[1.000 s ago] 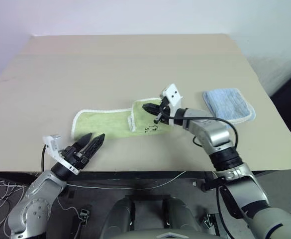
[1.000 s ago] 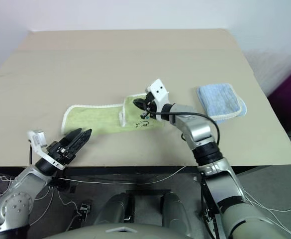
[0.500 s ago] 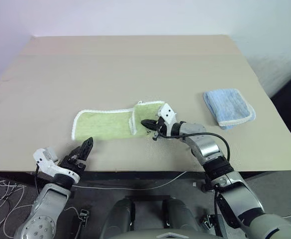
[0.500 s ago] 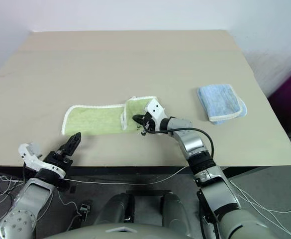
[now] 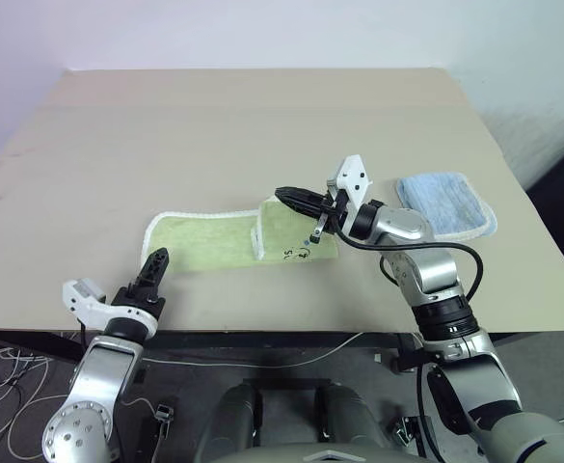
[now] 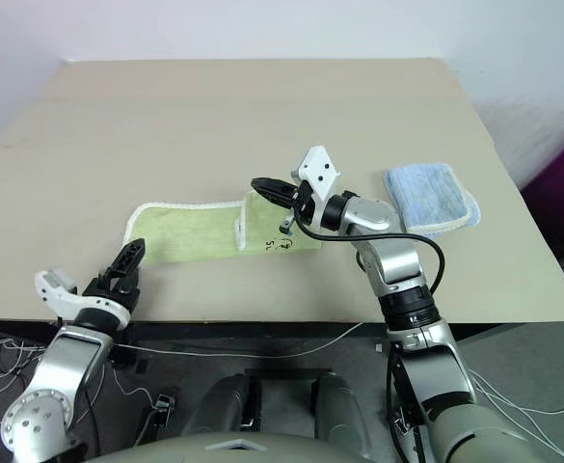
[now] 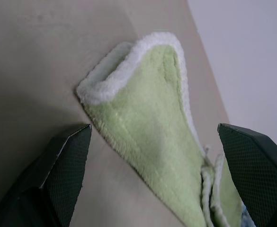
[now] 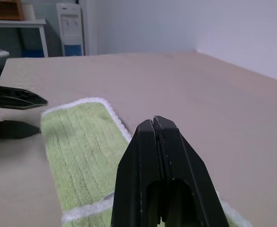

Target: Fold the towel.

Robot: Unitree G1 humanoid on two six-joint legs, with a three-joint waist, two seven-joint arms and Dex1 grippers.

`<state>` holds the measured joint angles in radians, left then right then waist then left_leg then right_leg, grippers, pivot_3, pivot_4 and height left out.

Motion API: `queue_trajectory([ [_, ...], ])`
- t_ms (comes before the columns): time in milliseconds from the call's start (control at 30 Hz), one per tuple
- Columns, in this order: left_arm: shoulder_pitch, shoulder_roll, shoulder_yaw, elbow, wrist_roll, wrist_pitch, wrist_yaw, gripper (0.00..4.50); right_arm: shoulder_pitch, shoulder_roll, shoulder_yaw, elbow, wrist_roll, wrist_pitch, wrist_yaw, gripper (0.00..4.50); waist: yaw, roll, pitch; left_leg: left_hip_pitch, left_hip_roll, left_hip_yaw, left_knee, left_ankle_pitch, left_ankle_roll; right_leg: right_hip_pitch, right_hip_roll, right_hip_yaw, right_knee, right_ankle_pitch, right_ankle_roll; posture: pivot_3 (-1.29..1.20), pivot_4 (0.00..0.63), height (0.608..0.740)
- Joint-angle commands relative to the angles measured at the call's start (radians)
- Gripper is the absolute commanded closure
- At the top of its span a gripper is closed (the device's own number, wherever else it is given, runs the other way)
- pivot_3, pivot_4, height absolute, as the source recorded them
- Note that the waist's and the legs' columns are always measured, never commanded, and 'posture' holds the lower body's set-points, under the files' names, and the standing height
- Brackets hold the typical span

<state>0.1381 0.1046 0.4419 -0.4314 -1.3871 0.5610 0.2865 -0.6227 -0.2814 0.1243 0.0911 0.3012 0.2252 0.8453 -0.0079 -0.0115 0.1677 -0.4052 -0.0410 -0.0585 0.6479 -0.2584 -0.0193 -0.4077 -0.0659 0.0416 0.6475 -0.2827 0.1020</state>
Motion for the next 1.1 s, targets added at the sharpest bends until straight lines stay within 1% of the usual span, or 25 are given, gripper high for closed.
queue_trajectory([
  [33, -0.035, 0.008, -0.019, 0.076, 0.009, 0.007, 0.045, 0.01, 0.001, -0.002, -0.034, -0.074, 0.037, 0.005, -0.007, 4.50, 0.001, 0.001, 0.000, 0.000, 0.000, 0.000, 0.000, 0.000, 0.000, 0.000, 0.000, 0.000, 0.000, 0.000, 0.000, 0.00, 0.150, 0.740],
  [233, -0.097, 0.011, -0.019, 0.151, 0.005, 0.015, 0.048, 0.01, 0.045, -0.021, -0.048, -0.132, 0.047, 0.041, -0.031, 4.50, 0.014, 0.002, -0.001, 0.005, 0.000, 0.000, 0.000, 0.000, 0.000, 0.005, 0.000, -0.001, 0.000, 0.000, 0.000, 0.00, 0.150, 0.740],
  [333, -0.114, 0.013, -0.011, 0.180, 0.004, 0.014, 0.035, 0.01, 0.077, -0.034, -0.042, -0.148, 0.037, 0.043, -0.032, 4.50, 0.020, 0.002, -0.001, 0.010, 0.000, 0.000, -0.001, 0.000, 0.000, 0.011, 0.000, -0.001, -0.001, 0.000, 0.000, 0.00, 0.150, 0.740],
  [433, -0.129, 0.016, 0.005, 0.206, 0.005, 0.000, 0.005, 0.66, 0.114, -0.045, -0.031, -0.170, 0.030, 0.040, -0.027, 4.50, 0.022, 0.002, -0.001, 0.013, 0.000, 0.000, -0.002, 0.000, 0.000, 0.014, 0.000, -0.001, -0.003, 0.000, 0.000, 0.00, 0.150, 0.740],
  [633, -0.153, 0.018, 0.030, 0.225, 0.012, -0.025, -0.045, 2.82, 0.135, -0.053, -0.030, -0.184, 0.029, 0.043, -0.034, 4.50, 0.019, 0.002, -0.001, 0.013, 0.000, 0.000, -0.002, 0.000, 0.000, 0.014, 0.000, -0.001, -0.003, 0.000, 0.000, 0.00, 0.150, 0.740],
  [800, -0.164, 0.026, 0.041, 0.237, 0.020, -0.039, -0.063, 4.47, 0.146, -0.057, -0.031, -0.186, 0.028, 0.043, -0.039, 4.50, 0.019, 0.002, -0.001, 0.013, 0.000, 0.000, -0.002, 0.000, 0.000, 0.013, 0.000, 0.000, -0.003, 0.000, 0.000, 0.00, 0.150, 0.740],
  [1000, -0.165, 0.049, 0.074, 0.238, 0.028, -0.063, -0.083, 4.47, 0.151, -0.059, -0.032, -0.184, 0.028, 0.040, -0.038, 4.50, 0.017, 0.001, 0.000, 0.013, 0.000, 0.000, -0.003, 0.000, 0.000, 0.013, 0.000, 0.000, -0.003, 0.000, 0.000, 0.00, 0.150, 0.740],
  [1100, -0.169, 0.105, 0.136, 0.248, 0.031, -0.092, -0.114, 4.47, 0.151, -0.059, -0.033, -0.183, 0.028, 0.039, -0.038, 4.50, 0.009, 0.000, 0.000, 0.013, 0.001, 0.000, -0.004, 0.000, 0.000, 0.012, 0.000, 0.000, -0.003, -0.001, 0.000, 0.00, 0.150, 0.740],
])
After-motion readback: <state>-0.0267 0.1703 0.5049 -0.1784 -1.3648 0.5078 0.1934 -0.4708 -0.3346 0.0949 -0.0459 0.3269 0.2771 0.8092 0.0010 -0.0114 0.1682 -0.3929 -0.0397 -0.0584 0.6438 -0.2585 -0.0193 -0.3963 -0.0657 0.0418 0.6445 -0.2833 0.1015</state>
